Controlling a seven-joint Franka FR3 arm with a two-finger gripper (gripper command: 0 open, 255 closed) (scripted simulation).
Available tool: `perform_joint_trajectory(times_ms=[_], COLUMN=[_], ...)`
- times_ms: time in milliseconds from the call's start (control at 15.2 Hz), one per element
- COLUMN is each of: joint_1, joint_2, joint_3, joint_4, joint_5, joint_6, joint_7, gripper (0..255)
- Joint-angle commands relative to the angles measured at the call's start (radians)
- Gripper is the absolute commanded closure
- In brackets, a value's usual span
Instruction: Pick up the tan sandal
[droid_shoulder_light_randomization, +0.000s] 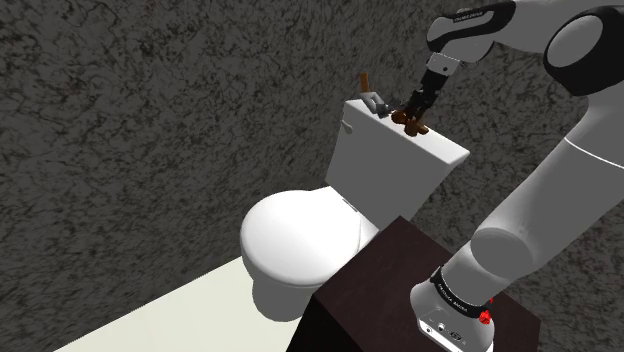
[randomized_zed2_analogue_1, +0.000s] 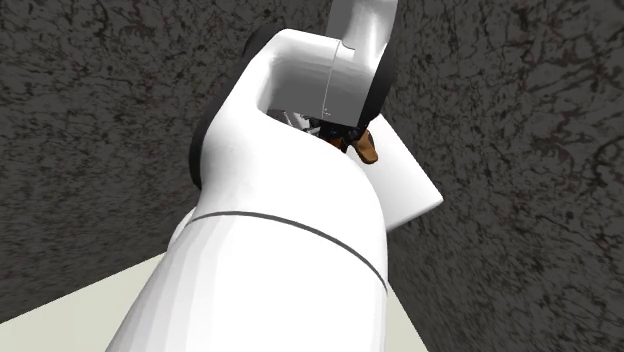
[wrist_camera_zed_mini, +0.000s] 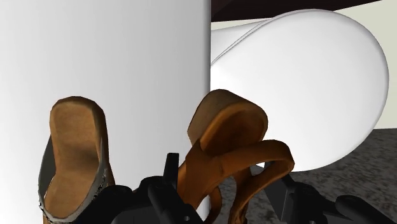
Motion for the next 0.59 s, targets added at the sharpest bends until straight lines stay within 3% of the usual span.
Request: perform_joint_trajectory(times_ms=[0, 528], joint_1=[-0.001, -0.001], joint_2=[-0.003, -0.010], joint_3=[-0.001, -0.001], joint_4=[0.027, 0.127], joint_5=[-0.002, -0.007], joint_6=[-0.029, -0.135], joint_7=[0.002, 0.010], gripper=[255, 255])
